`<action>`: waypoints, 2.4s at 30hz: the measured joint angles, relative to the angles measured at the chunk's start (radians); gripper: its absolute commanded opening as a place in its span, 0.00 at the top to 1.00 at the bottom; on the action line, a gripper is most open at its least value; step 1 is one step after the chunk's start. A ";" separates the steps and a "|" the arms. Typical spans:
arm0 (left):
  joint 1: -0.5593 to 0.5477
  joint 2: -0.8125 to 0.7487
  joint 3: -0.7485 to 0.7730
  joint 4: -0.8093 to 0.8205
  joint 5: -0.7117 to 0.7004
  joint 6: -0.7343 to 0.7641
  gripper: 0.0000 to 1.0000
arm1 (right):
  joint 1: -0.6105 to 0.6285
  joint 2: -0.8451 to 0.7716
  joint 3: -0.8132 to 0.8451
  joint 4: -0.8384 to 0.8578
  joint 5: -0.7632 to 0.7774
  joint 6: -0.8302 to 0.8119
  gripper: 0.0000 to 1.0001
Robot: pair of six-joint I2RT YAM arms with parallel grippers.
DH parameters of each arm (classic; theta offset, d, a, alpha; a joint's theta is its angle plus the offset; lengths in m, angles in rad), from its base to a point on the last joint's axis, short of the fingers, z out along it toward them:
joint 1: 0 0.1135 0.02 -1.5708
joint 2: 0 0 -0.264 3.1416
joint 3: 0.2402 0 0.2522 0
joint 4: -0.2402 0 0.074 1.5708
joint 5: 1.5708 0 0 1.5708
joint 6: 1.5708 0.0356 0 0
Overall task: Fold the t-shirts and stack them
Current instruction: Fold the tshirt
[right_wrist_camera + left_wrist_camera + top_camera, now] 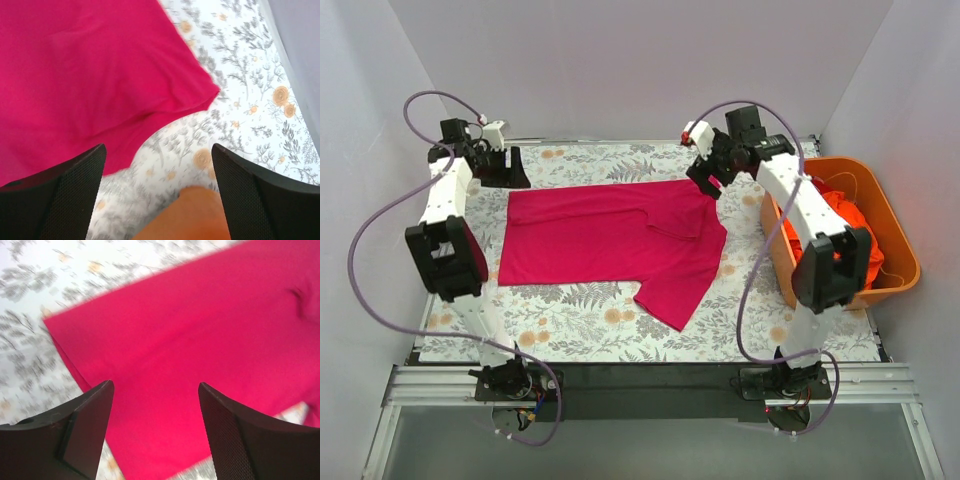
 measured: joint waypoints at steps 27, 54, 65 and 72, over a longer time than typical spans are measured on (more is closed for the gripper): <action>0.029 -0.572 -0.692 0.007 0.094 0.099 0.30 | 0.351 -0.241 -0.803 0.072 0.081 0.107 0.45; 0.110 -0.489 -0.769 -0.185 -0.068 0.912 0.64 | 0.375 -0.289 -0.894 0.191 0.110 0.165 0.99; 0.142 -0.454 -0.856 -0.155 -0.128 1.228 0.63 | 0.341 -0.277 -0.876 0.164 0.056 0.166 0.99; 0.142 -0.435 -0.933 -0.072 -0.139 1.273 0.68 | 0.329 -0.276 -0.875 0.144 0.032 0.163 0.99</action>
